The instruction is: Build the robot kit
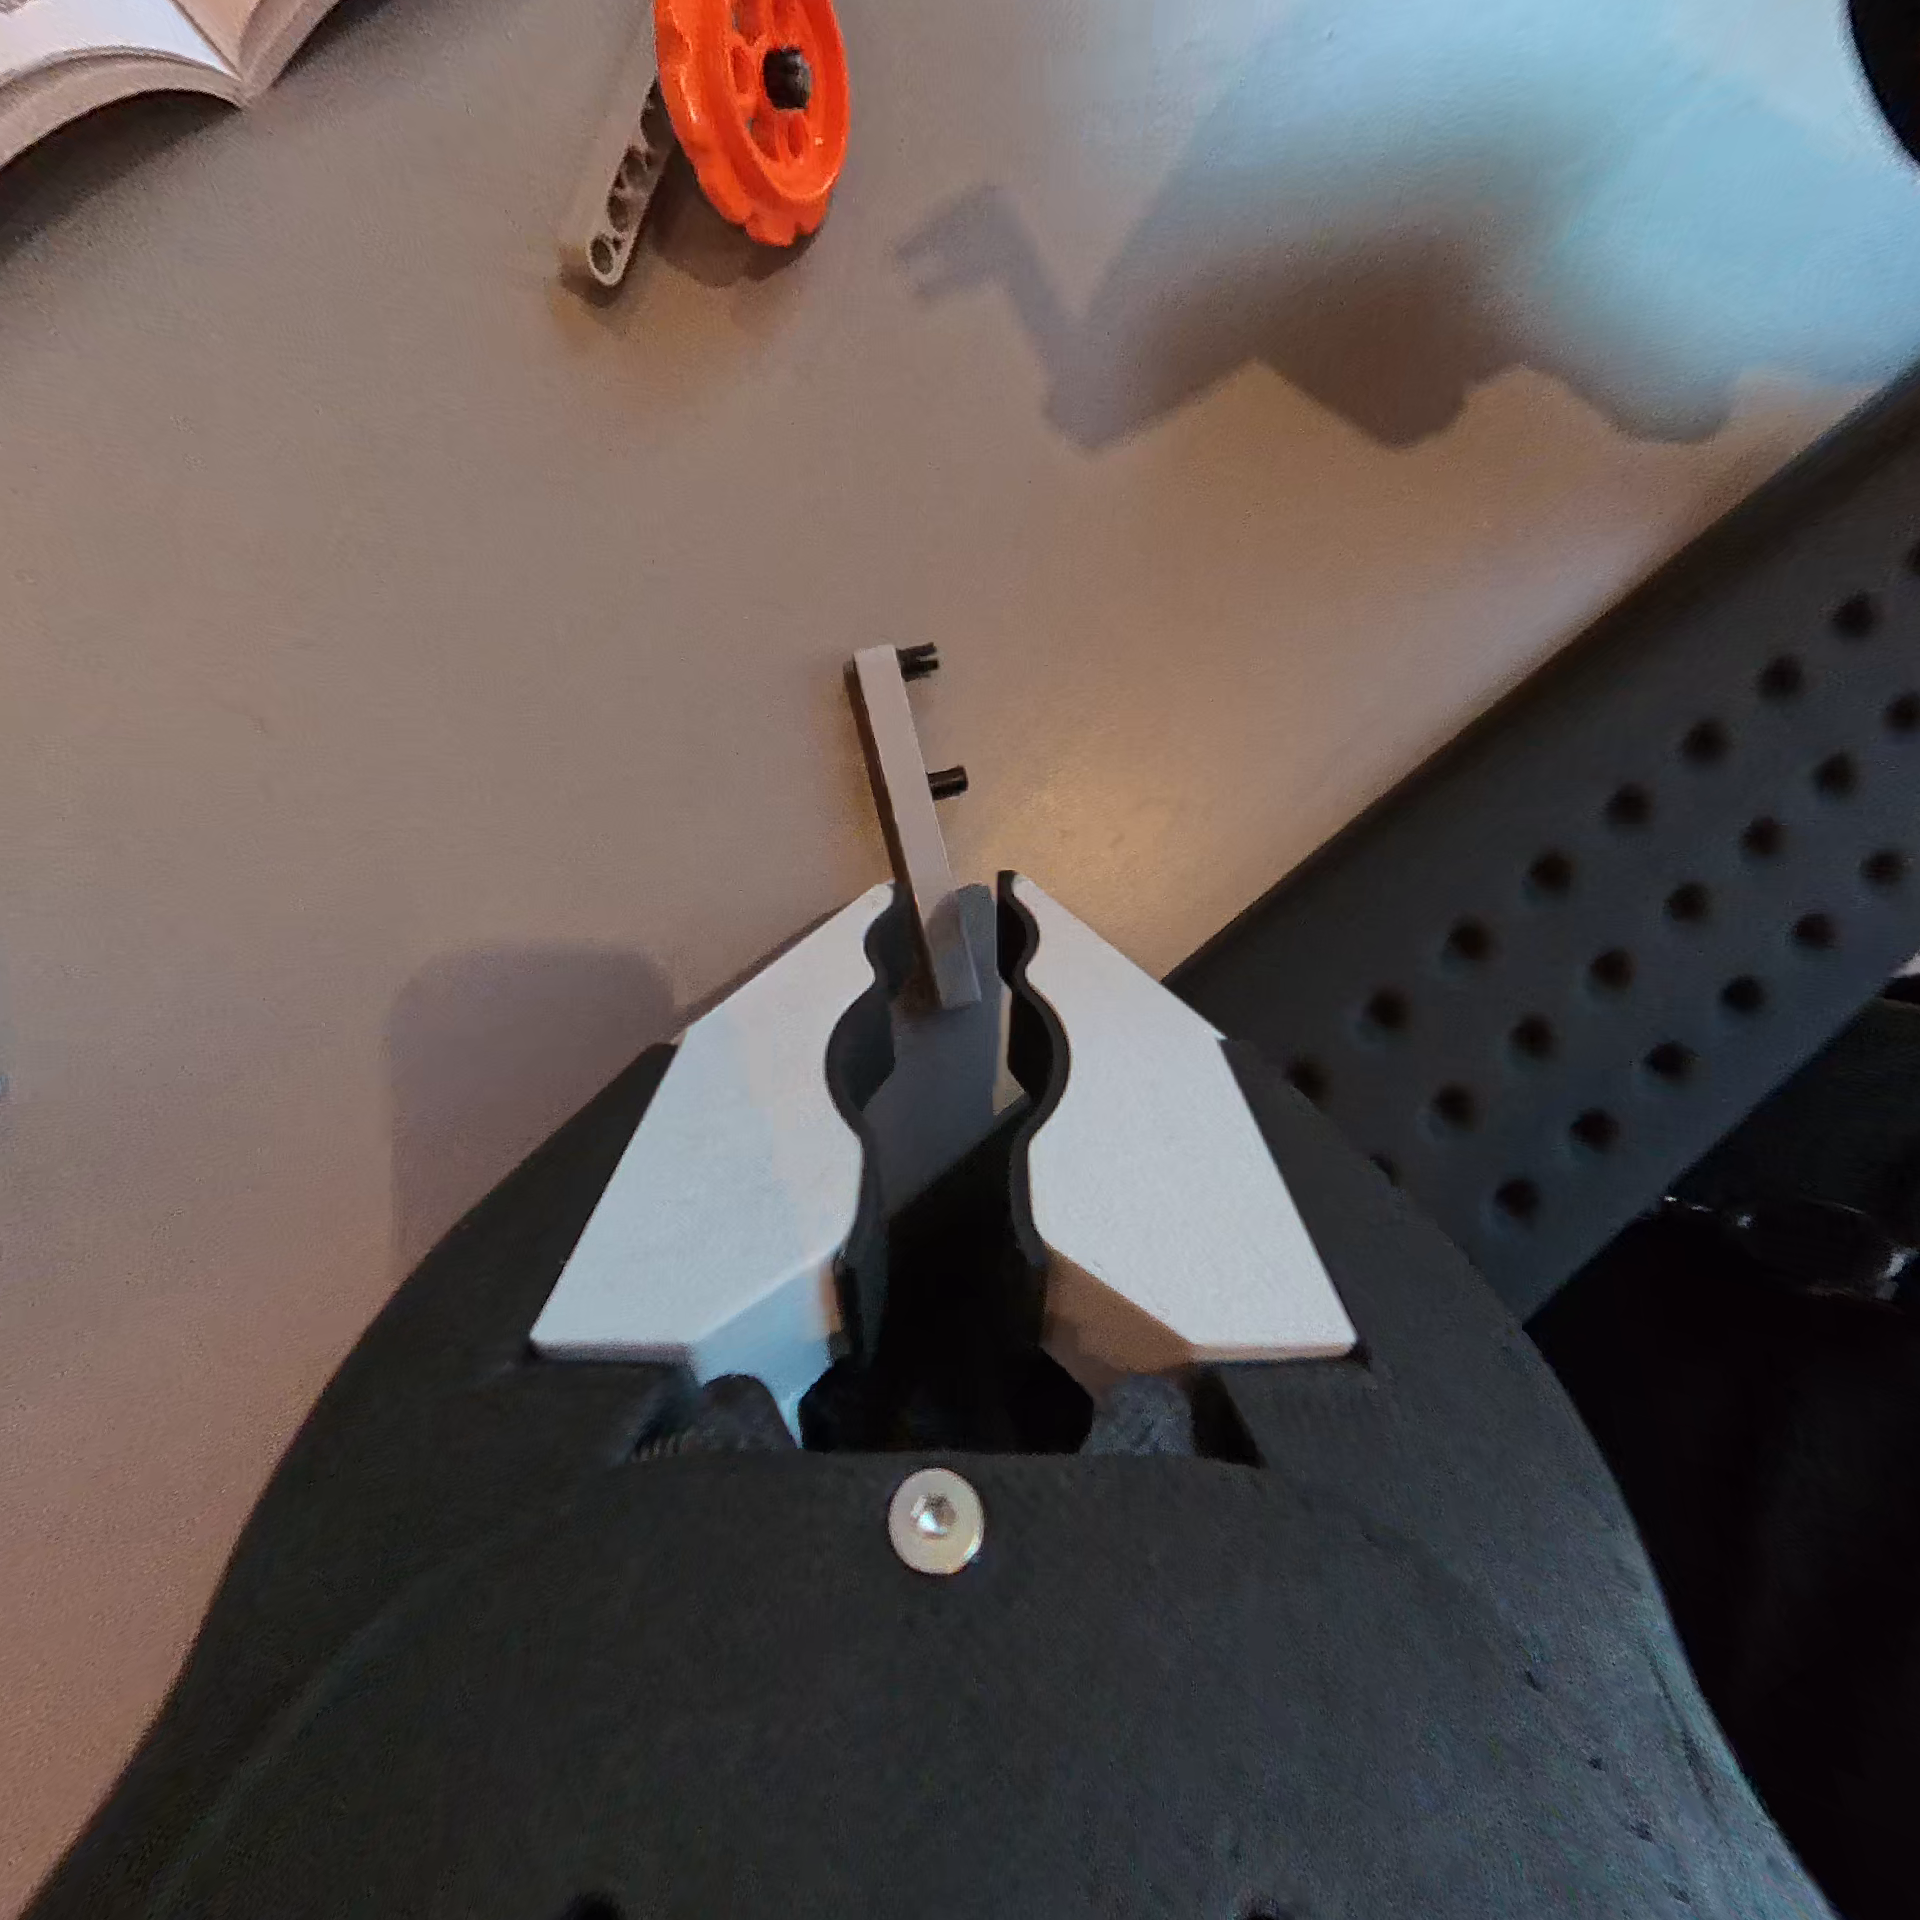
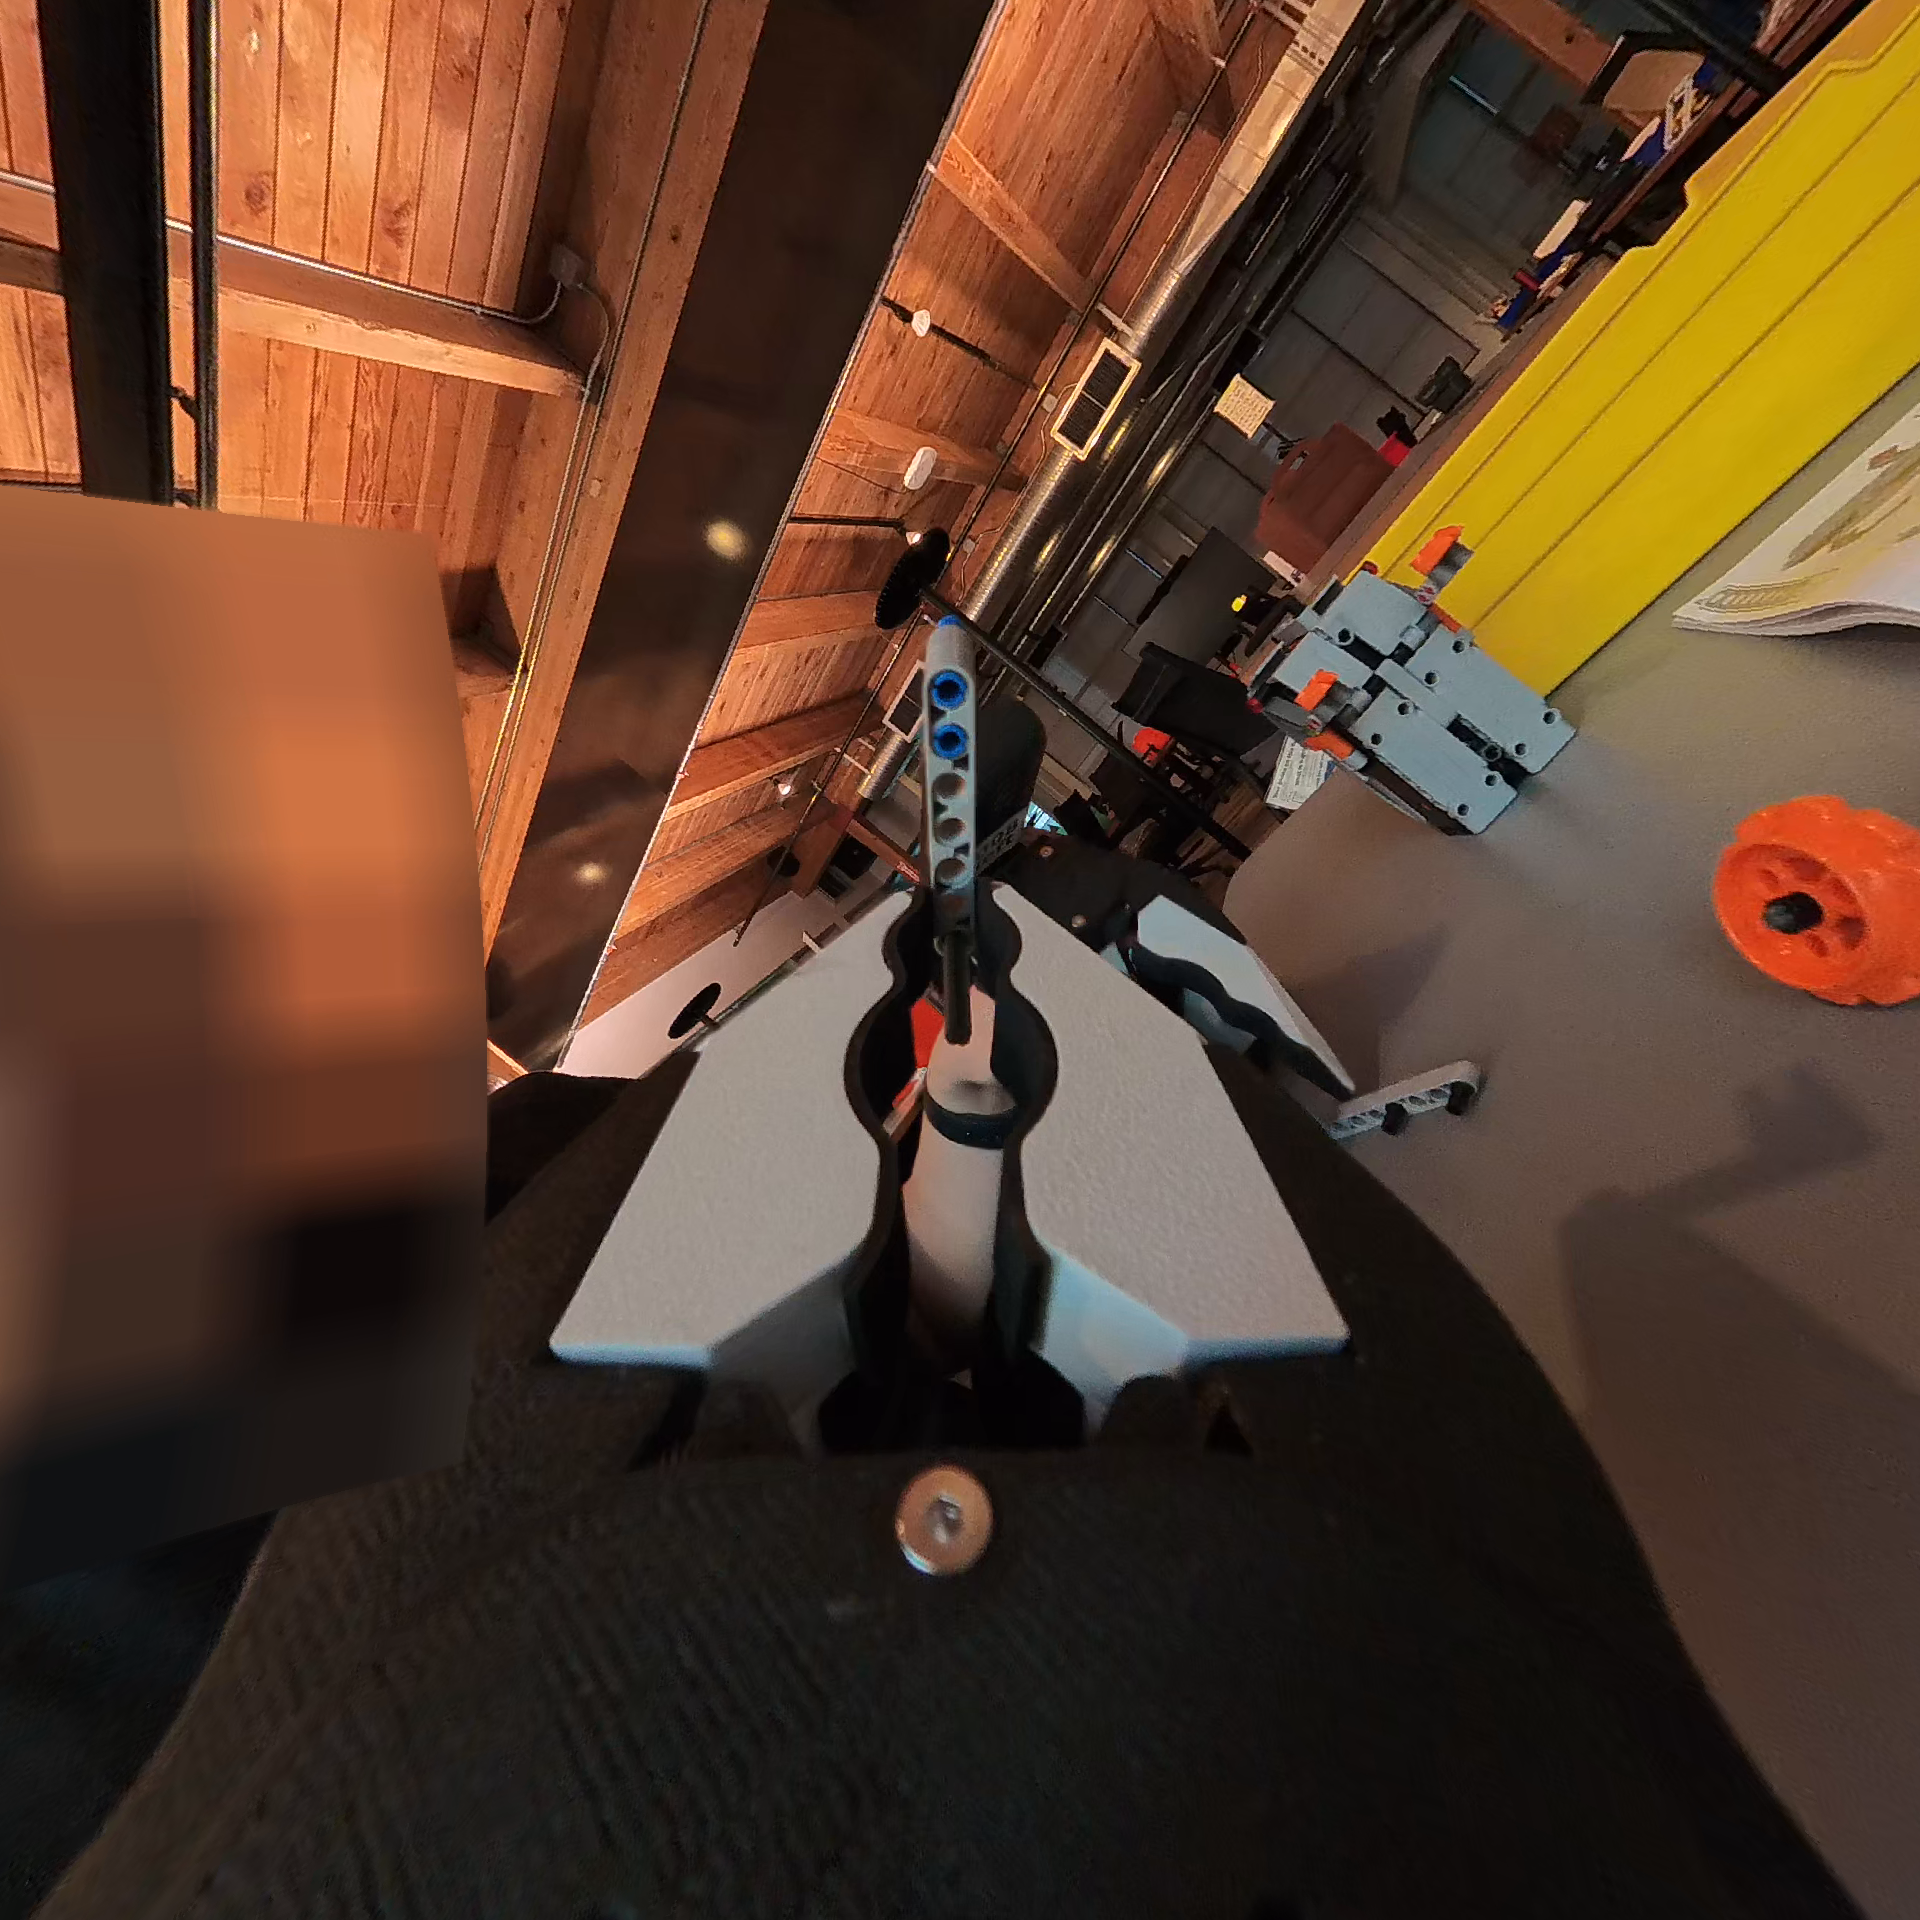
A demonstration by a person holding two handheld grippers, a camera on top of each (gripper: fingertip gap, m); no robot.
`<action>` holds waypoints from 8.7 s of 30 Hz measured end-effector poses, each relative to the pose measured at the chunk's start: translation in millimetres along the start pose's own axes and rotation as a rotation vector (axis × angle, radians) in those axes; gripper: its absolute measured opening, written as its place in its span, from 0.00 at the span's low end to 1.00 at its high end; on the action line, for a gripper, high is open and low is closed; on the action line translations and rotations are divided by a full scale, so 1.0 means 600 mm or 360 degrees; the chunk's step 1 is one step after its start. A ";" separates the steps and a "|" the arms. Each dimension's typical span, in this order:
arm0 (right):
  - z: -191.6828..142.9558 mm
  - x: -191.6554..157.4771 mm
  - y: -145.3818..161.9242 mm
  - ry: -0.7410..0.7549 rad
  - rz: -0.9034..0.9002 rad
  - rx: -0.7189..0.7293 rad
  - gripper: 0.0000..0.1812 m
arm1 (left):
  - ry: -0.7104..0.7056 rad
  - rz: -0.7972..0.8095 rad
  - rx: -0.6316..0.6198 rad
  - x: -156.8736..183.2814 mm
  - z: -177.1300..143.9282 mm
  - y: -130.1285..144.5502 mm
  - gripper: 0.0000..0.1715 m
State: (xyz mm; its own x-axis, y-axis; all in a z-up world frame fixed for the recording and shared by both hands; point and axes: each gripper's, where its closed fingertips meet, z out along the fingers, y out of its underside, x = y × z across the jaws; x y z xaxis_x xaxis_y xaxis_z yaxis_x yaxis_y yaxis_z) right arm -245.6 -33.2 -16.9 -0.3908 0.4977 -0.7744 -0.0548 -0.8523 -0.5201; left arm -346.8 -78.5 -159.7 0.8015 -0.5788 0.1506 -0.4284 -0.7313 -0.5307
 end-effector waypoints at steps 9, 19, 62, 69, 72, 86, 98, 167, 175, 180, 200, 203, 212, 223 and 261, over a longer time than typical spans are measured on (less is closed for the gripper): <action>0.019 0.002 0.022 0.0047 -0.0148 -0.0088 0.03 | 0.0461 -0.0139 0.0619 0.080 -0.062 -0.115 0.14; 0.027 -0.003 0.031 -0.0012 -0.0178 -0.0076 0.03 | 0.0888 -0.0377 0.1114 0.136 -0.088 -0.199 0.10; 0.023 -0.026 0.010 -0.0071 -0.0208 0.0018 0.10 | 0.0620 -0.0053 0.1371 0.166 -0.110 -0.228 0.04; 0.025 -0.045 0.011 -0.0164 -0.0211 0.0004 0.08 | 0.1145 -0.0375 0.1395 0.169 -0.128 -0.216 0.04; 0.023 -0.038 0.014 -0.0121 -0.0226 -0.0014 0.03 | 0.1152 -0.0360 0.1376 0.173 -0.125 -0.214 0.04; 0.015 -0.035 0.008 -0.0039 -0.0245 -0.0019 0.03 | 0.0744 -0.0071 0.1105 0.072 -0.124 -0.157 0.16; 0.007 -0.010 0.009 0.0065 -0.0210 -0.0058 0.03 | -0.0058 0.0070 0.0032 -0.027 0.018 -0.059 0.10; 0.018 0.003 0.022 0.0526 -0.1089 -0.0156 0.03 | -0.0820 0.0688 0.0913 0.115 -0.101 -0.223 0.04; 0.015 0.008 0.021 0.0514 -0.0960 -0.0141 0.03 | -0.0901 0.0858 0.0892 0.116 -0.098 -0.222 0.04; 0.012 0.014 0.024 0.0549 -0.0962 -0.0176 0.03 | -0.0981 0.0971 0.0845 0.114 -0.092 -0.219 0.04; 0.014 0.015 0.046 0.0492 -0.0970 -0.0361 0.03 | -0.0952 0.1202 0.0736 0.119 -0.090 -0.199 0.04; 0.013 0.015 0.047 0.0490 -0.0973 -0.0365 0.03 | -0.0954 0.1214 0.0740 0.121 -0.090 -0.200 0.04; 0.014 0.012 0.039 0.0571 -0.1199 -0.0338 0.03 | -0.0991 0.1047 0.0759 0.120 -0.092 -0.205 0.04; 0.022 0.014 0.055 0.0608 -0.1357 -0.0445 0.03 | -0.1027 0.1151 0.0478 0.121 -0.097 -0.184 0.05; 0.009 0.033 0.070 0.0544 -0.1074 -0.0573 0.03 | -0.0893 0.1398 0.0620 0.126 -0.068 -0.172 0.05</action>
State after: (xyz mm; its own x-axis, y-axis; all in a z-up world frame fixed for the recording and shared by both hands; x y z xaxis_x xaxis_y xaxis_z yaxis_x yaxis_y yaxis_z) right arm -260.4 -60.0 -52.0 -0.0763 0.9533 -0.2921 0.1425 -0.2795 -0.9495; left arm -259.4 -61.6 -59.4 0.4012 -0.5222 -0.7526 -0.8582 0.0730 -0.5082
